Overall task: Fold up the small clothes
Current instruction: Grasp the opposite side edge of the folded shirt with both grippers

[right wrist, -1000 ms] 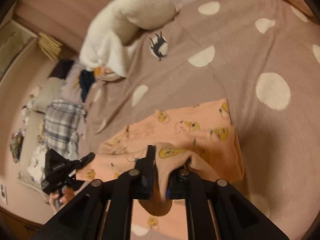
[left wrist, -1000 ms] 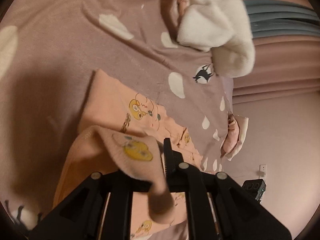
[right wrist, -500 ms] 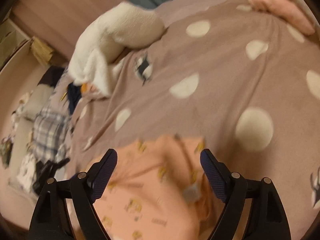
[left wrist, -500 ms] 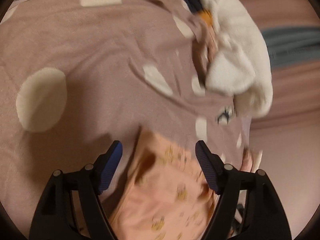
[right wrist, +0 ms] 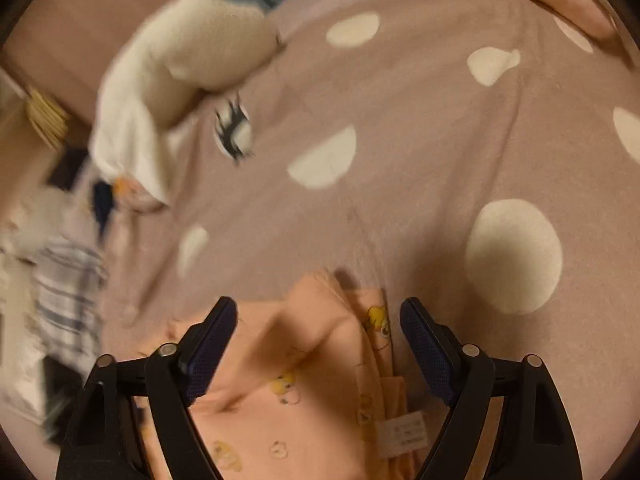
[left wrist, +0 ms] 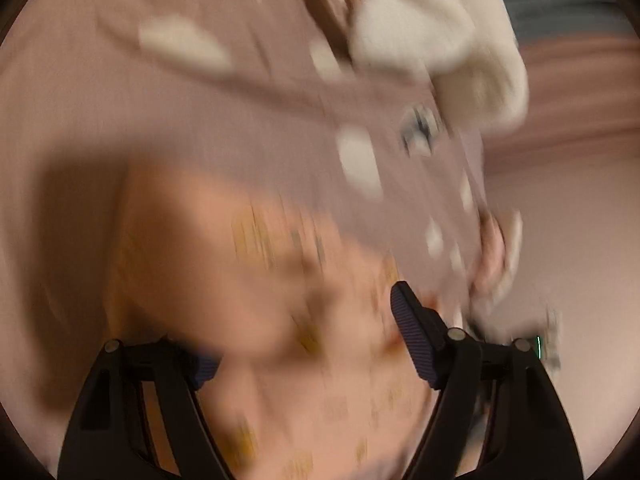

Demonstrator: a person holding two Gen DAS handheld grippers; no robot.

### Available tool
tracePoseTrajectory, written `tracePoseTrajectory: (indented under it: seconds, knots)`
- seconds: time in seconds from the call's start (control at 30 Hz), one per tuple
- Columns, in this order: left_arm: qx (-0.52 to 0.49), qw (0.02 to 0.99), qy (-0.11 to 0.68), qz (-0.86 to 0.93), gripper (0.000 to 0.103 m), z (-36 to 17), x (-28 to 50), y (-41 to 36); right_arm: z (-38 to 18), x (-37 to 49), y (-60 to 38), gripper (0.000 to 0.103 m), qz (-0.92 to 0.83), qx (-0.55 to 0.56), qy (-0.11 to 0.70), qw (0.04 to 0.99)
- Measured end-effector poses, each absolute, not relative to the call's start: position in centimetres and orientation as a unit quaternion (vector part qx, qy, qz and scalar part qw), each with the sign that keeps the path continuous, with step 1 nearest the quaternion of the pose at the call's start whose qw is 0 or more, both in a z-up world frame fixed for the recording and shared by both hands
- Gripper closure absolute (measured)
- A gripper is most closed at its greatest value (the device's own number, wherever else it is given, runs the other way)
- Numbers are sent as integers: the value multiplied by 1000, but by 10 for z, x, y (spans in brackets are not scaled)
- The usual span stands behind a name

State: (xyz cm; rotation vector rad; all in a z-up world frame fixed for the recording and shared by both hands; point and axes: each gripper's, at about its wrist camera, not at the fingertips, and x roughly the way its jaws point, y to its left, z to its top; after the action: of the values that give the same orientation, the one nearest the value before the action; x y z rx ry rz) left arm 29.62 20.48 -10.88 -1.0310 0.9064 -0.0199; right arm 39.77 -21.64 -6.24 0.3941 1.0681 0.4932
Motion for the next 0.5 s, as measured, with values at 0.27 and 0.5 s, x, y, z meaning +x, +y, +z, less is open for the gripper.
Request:
tracePoseTrajectory:
  seconds: [0.27, 0.5]
  knots:
    - [-458, 815, 345, 83, 29, -78, 282, 269, -41, 371, -194, 18, 322, 120, 506, 791]
    - [-327, 811, 480, 68, 27, -84, 250, 232, -48, 336, -125, 18, 351, 42, 526, 774]
